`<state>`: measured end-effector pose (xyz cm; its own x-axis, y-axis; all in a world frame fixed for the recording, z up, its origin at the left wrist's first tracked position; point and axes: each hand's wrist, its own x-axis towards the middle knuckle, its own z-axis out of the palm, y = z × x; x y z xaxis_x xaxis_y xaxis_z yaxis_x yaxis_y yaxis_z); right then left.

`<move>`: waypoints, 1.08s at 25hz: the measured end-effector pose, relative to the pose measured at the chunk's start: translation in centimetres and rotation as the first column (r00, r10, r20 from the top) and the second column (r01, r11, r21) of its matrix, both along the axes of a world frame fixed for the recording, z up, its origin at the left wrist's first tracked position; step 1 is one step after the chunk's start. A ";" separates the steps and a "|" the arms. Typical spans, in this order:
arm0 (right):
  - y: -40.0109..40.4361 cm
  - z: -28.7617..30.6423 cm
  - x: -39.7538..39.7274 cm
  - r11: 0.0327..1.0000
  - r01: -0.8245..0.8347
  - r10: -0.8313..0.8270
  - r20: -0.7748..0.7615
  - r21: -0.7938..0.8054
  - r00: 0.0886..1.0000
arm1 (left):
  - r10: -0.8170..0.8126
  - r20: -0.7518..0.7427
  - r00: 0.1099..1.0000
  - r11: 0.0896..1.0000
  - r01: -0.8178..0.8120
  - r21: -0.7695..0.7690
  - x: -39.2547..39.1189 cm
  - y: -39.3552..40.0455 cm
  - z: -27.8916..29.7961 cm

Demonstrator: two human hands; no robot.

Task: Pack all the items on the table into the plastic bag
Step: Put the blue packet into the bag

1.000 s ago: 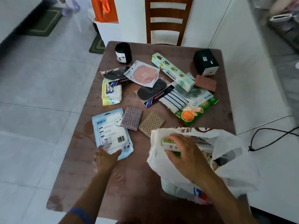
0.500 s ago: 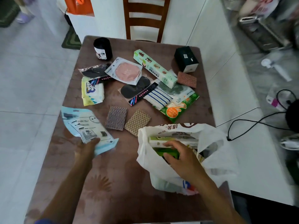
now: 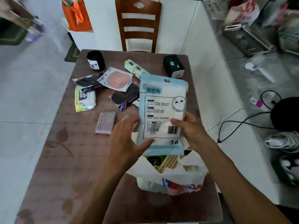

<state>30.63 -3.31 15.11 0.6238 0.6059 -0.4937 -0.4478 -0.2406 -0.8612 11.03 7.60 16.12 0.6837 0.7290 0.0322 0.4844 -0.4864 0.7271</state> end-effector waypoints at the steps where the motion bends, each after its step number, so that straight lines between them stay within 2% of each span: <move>1: -0.9 -0.9 0.9 1.000 -0.002 0.003 0.035 -0.017 0.999 | 0.108 -0.081 0.991 0.990 -0.099 0.100 -0.8 -0.2 -1.2; 2: -1.9 -1.8 1.8 0.996 -0.061 0.067 0.097 -0.066 0.993 | 0.218 -0.167 0.962 0.973 -0.201 0.114 -1.5 -0.3 -2.2; 3: -2.9 -2.4 2.5 0.969 -0.181 0.208 0.163 -0.166 0.965 | 0.295 -0.222 0.929 0.955 -0.295 0.036 -2.1 -0.2 -3.3; 4: -3.7 -3.1 3.2 0.882 -0.341 0.421 0.215 -0.326 0.881 | 0.347 -0.231 0.909 0.923 -0.374 -0.088 -2.4 -0.1 -3.7; 5: -4.3 -3.5 3.6 0.687 -0.499 0.672 0.201 -0.528 0.712 | 0.392 -0.178 0.903 0.874 -0.425 -0.235 -2.5 -0.1 -3.9; 6: -4.5 -3.7 3.8 0.408 -0.577 0.870 0.111 -0.707 0.480 | 0.436 -0.113 0.893 0.820 -0.446 -0.360 -2.4 -0.3 -3.8; 7: -4.6 -3.9 3.7 0.154 -0.548 0.966 0.009 -0.822 0.258 | 0.488 -0.043 0.872 0.781 -0.458 -0.424 -2.1 -0.5 -3.5; 8: -4.6 -4.0 3.5 -0.005 -0.481 0.990 -0.071 -0.877 0.121 | 0.509 0.003 0.861 0.770 -0.454 -0.448 -1.8 -0.5 -3.0; 9: -4.5 -3.9 3.1 -0.071 -0.442 0.992 -0.111 -0.894 0.065 | 0.491 0.044 0.870 0.788 -0.423 -0.447 -1.5 -0.6 -2.3; 10: -4.2 -4.0 2.6 -0.091 -0.423 0.992 -0.119 -0.901 0.040 | 0.448 0.047 0.893 0.813 -0.385 -0.436 -1.2 -0.6 -1.9; 12: -3.8 -4.8 1.4 -0.031 -0.368 0.999 -0.037 -0.930 0.009 | 0.345 -0.005 0.939 0.868 -0.321 -0.380 -0.6 -0.4 -2.1; 13: -3.5 -5.2 0.9 0.033 -0.307 0.999 0.033 -0.951 0.008 | 0.326 -0.056 0.944 0.873 -0.323 -0.366 -0.6 -0.3 -2.7; 15: -2.5 -4.9 0.0 0.215 -0.211 0.976 0.204 -0.954 0.070 | 0.352 -0.124 0.928 0.858 -0.372 -0.354 -1.2 -0.2 -3.9; 18: -0.2 -3.2 -0.7 0.518 -0.201 0.855 0.511 -0.831 0.089 | 0.407 -0.046 0.912 0.832 -0.391 -0.393 -2.2 -0.3 -3.8; 20: 1.9 -2.2 -1.6 0.649 -0.253 0.757 0.643 -0.718 0.118 | 0.483 -0.006 0.876 0.789 -0.438 -0.431 -2.8 0.4 -3.7; 22: 4.6 -1.9 -2.8 0.690 -0.335 0.718 0.667 -0.642 0.200 | 0.523 -0.016 0.852 0.751 -0.469 -0.464 -3.1 2.3 -5.0; 24: 7.6 -2.9 -3.9 0.688 -0.370 0.725 0.623 -0.625 0.294 | 0.527 -0.095 0.844 0.740 -0.512 -0.436 -3.3 5.5 -7.2; 27: 12.8 -6.0 -4.9 0.670 -0.341 0.734 0.519 -0.659 0.439 | 0.465 -0.258 0.847 0.794 -0.528 -0.302 -3.2 12.2 -12.2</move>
<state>25.77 9.50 9.13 0.4770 0.8086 -0.3445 0.6017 -0.5861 -0.5426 7.87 19.75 3.91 0.1961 0.9094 -0.3668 0.7136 0.1242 0.6895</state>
